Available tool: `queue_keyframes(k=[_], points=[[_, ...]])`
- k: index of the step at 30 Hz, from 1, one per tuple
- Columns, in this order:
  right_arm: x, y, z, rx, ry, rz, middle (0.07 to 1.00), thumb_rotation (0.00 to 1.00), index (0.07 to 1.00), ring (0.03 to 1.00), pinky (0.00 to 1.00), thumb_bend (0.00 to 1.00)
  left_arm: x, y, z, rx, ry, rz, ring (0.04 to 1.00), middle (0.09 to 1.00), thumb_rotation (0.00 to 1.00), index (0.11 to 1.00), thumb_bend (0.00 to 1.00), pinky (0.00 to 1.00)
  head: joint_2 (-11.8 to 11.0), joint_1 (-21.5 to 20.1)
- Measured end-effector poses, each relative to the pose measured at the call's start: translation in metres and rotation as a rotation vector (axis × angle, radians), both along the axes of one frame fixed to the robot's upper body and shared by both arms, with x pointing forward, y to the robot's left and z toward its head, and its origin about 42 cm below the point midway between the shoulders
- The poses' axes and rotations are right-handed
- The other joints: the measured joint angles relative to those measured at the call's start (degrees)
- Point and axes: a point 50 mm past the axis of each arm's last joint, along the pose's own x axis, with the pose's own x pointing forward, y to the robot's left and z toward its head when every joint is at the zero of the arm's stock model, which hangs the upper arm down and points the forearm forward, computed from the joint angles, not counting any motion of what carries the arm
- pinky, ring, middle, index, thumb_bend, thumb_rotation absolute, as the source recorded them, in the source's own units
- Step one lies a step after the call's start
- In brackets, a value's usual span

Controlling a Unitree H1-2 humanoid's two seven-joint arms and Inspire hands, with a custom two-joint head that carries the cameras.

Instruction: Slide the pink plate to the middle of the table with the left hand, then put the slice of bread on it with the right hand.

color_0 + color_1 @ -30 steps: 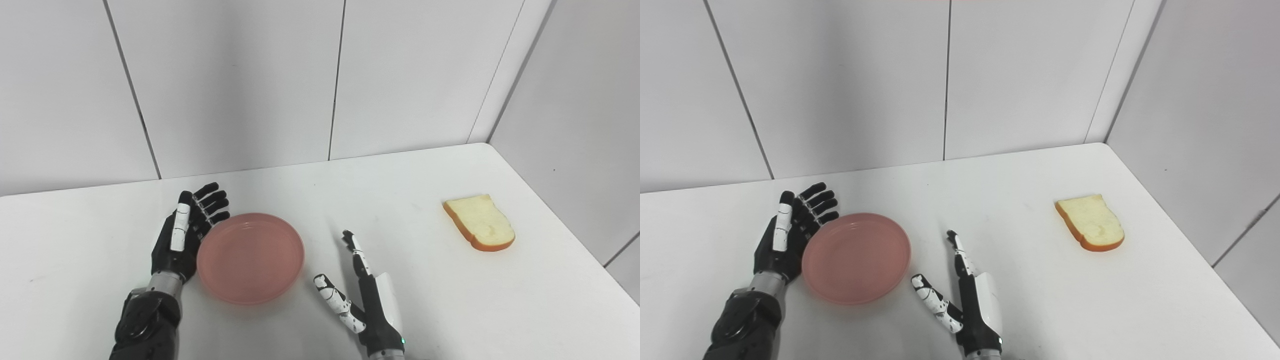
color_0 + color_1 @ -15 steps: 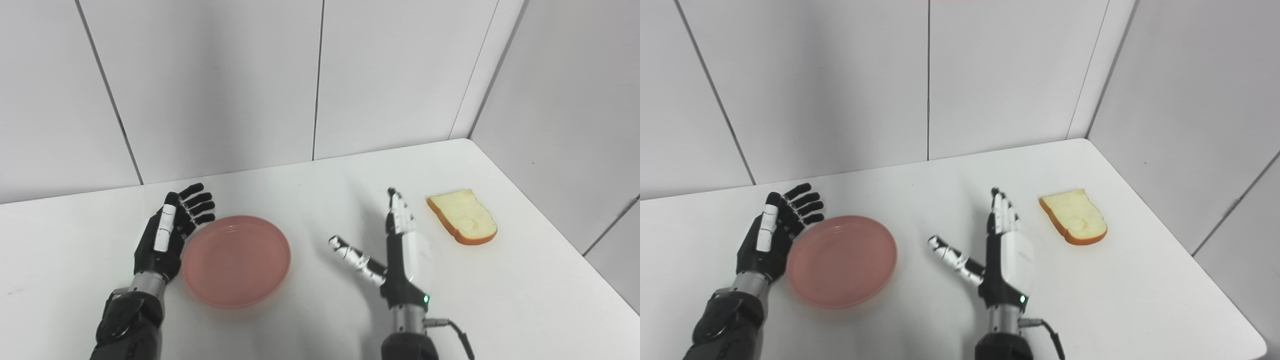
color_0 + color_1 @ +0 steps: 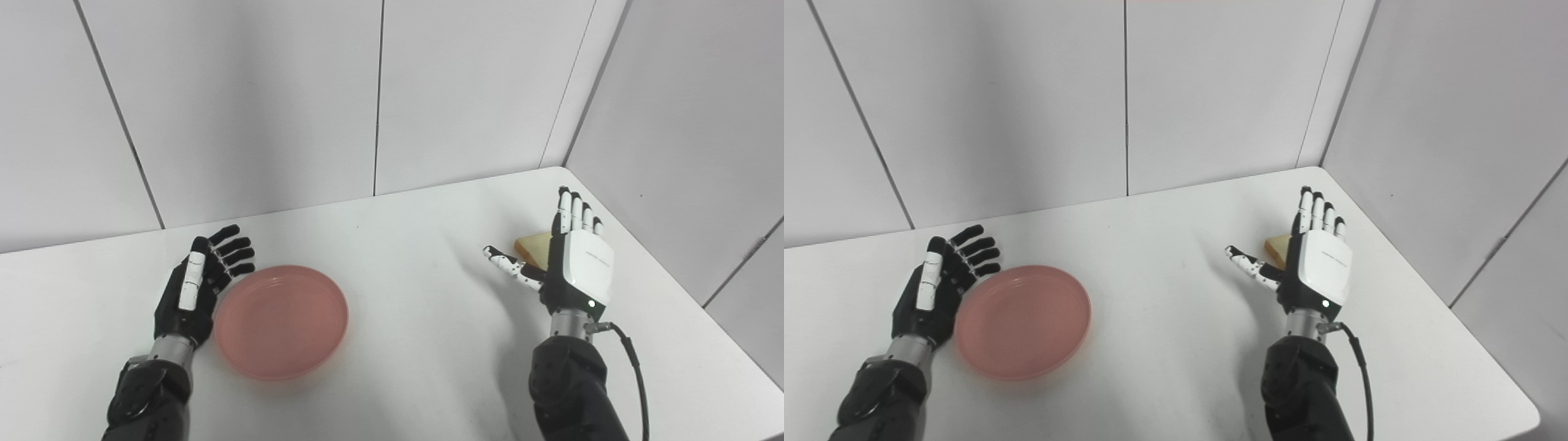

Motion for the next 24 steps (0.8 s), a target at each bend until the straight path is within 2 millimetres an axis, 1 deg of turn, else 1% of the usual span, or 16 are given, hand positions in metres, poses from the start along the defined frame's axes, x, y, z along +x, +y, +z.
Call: queue_keyframes(k=[2, 4, 6, 8, 10, 12, 14, 17, 22, 24], points=[[0.005, -0.015, -0.001, -0.014, 0.023, -0.038, 1.0, 0.57, 1.0, 1.0, 1.0, 1.0, 0.0, 0.0, 0.0, 0.0, -0.001, -0.003, 0.69, 0.659, 0.78, 0.685, 0.9, 0.62, 0.09, 0.18], [0.006, -0.027, 0.002, -0.017, 0.027, -0.062, 1.0, 0.55, 1.0, 1.0, 1.0, 1.0, 0.0, 0.0, 0.0, 0.0, -0.001, -0.005, 0.681, 0.659, 0.78, 0.705, 0.9, 0.61, 0.26, 0.61], [0.009, -0.037, 0.004, -0.025, 0.035, -0.08, 1.0, 0.57, 1.0, 1.0, 1.0, 1.0, 0.0, 0.0, 0.0, -0.001, -0.001, -0.005, 0.678, 0.657, 0.78, 0.69, 0.91, 0.61, 0.35, 0.62], [0.011, -0.05, 0.005, -0.024, 0.077, -0.096, 1.0, 0.58, 1.0, 1.0, 1.0, 1.0, 0.0, 0.0, 0.001, -0.001, -0.003, -0.004, 0.681, 0.654, 0.78, 0.678, 0.9, 0.62, 0.44, 0.7], [0.012, -0.059, 0.009, -0.033, 0.115, -0.113, 0.999, 0.61, 0.985, 1.0, 1.0, 1.0, 0.0, 0.0, 0.001, -0.001, -0.004, -0.004, 0.676, 0.651, 0.78, 0.67, 0.9, 0.62, 0.53, 0.79], [0.014, -0.064, 0.014, -0.047, 0.167, -0.124, 0.995, 0.62, 0.972, 0.999, 1.0, 1.0, 0.0, 0.0, 0.0, -0.001, -0.003, -0.005, 0.669, 0.647, 0.78, 0.669, 0.89, 0.6, 0.7, 0.97], [0.015, -0.068, 0.017, -0.045, 0.234, -0.123, 0.994, 0.62, 0.971, 0.997, 1.0, 1.0, 0.0, 0.0, 0.001, -0.001, -0.004, -0.005, 0.671, 0.652, 0.78, 0.675, 0.88, 0.6, 0.7, 0.97], [0.02, -0.07, 0.022, 0.015, 0.309, -0.116, 0.978, 0.61, 0.967, 0.977, 1.0, 1.0, -0.001, 0.0, 0.002, 0.0, -0.004, -0.008, 0.666, 0.652, 0.79, 0.675, 0.88, 0.58, 1.23, 1.41], [0.024, -0.07, 0.028, 0.08, 0.372, -0.084, 0.949, 0.66, 0.963, 0.942, 1.0, 1.0, -0.002, -0.001, 0.002, -0.003, -0.004, -0.012, 0.658, 0.653, 0.79, 0.676, 0.87, 0.58, 1.49, 1.85], [0.024, -0.069, 0.03, 0.09, 0.392, -0.07, 0.947, 0.66, 0.966, 0.944, 1.0, 1.0, -0.002, -0.002, 0.002, -0.003, -0.004, -0.013, 0.662, 0.657, 0.8, 0.677, 0.87, 0.58, 1.49, 1.94]])
